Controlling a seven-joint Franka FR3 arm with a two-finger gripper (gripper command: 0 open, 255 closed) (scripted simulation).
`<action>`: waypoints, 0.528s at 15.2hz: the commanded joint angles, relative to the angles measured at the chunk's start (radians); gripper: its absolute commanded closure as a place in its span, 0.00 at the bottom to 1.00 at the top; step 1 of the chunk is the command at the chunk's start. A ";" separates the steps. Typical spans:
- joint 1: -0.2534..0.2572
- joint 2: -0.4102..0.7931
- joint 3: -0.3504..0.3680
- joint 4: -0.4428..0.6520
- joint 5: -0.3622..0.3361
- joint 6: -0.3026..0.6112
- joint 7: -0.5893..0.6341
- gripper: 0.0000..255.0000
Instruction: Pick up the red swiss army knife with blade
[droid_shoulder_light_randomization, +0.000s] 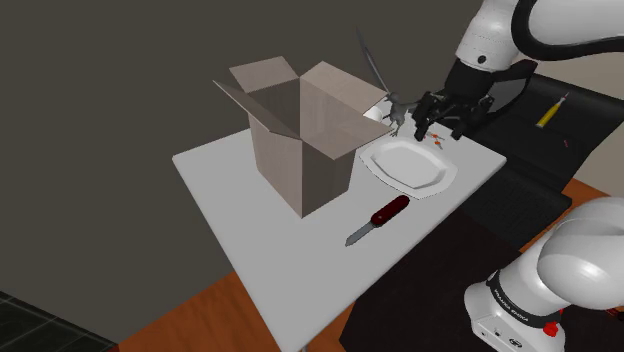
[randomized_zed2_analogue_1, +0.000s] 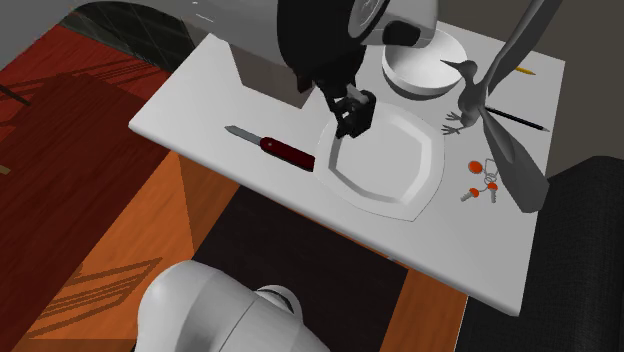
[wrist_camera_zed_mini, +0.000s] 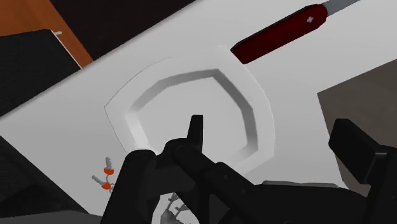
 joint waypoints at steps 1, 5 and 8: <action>-0.018 -0.028 0.052 -0.061 0.035 0.029 0.124 0.00; -0.040 -0.032 0.176 -0.146 0.124 0.102 0.364 0.00; -0.054 -0.006 0.276 -0.188 0.196 0.167 0.546 0.00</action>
